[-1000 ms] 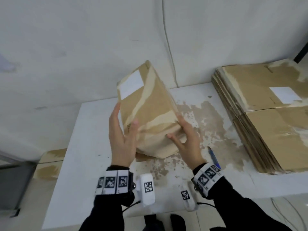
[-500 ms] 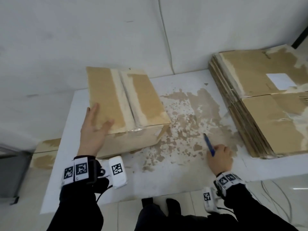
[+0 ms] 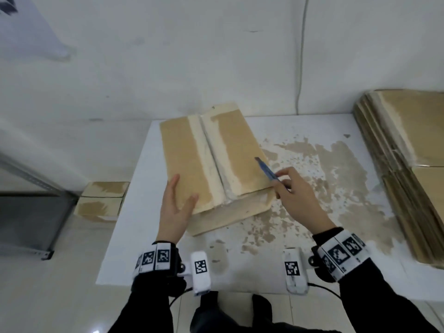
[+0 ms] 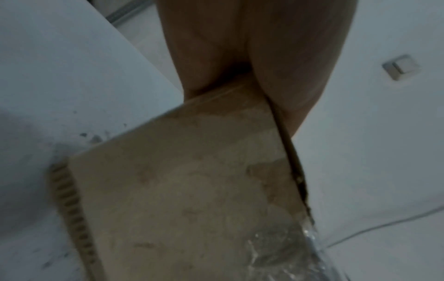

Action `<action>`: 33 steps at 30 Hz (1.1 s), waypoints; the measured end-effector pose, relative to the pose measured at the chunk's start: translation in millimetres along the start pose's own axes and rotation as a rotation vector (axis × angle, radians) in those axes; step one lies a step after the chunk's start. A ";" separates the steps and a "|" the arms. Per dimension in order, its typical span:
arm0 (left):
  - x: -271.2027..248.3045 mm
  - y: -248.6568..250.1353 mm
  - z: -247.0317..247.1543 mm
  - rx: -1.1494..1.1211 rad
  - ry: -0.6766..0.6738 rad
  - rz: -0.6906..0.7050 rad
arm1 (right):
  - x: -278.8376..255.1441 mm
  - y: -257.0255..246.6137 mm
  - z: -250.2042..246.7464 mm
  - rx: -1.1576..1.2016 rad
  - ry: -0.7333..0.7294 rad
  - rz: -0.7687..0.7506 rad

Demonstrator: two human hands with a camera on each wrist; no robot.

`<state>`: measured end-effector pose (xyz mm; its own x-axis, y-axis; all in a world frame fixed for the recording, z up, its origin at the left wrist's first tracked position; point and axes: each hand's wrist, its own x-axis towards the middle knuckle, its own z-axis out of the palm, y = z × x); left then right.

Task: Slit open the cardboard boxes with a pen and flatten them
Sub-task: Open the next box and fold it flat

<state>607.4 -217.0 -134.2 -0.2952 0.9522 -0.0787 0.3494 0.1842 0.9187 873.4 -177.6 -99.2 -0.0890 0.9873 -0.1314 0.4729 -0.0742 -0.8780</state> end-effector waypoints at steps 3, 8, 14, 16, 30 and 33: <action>27.2 8.7 -16.5 0.212 -0.033 -0.023 | 26.6 -41.0 21.9 -0.074 -0.068 -0.061; 106.8 44.0 -34.4 0.003 0.106 -0.026 | 91.8 -95.4 64.2 -0.243 -0.035 -0.106; 172.6 32.5 -16.5 0.109 -0.012 0.071 | 146.2 -131.4 99.1 -0.550 -0.030 -0.086; 183.4 20.2 -14.5 0.184 -0.053 0.140 | 157.0 -135.8 105.9 -0.633 -0.034 -0.066; 185.4 -0.2 -10.1 0.089 0.034 0.253 | 172.8 -178.2 125.6 -1.000 -0.077 -0.037; 185.5 0.2 -10.3 0.098 0.040 0.259 | 178.4 -182.2 124.9 -1.011 -0.110 -0.032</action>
<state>543.5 -42.9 -144.7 -0.2188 0.9607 0.1706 0.5016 -0.0393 0.8642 661.9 -5.6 -20.2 -0.1707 0.9646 -0.2011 0.9838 0.1557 -0.0883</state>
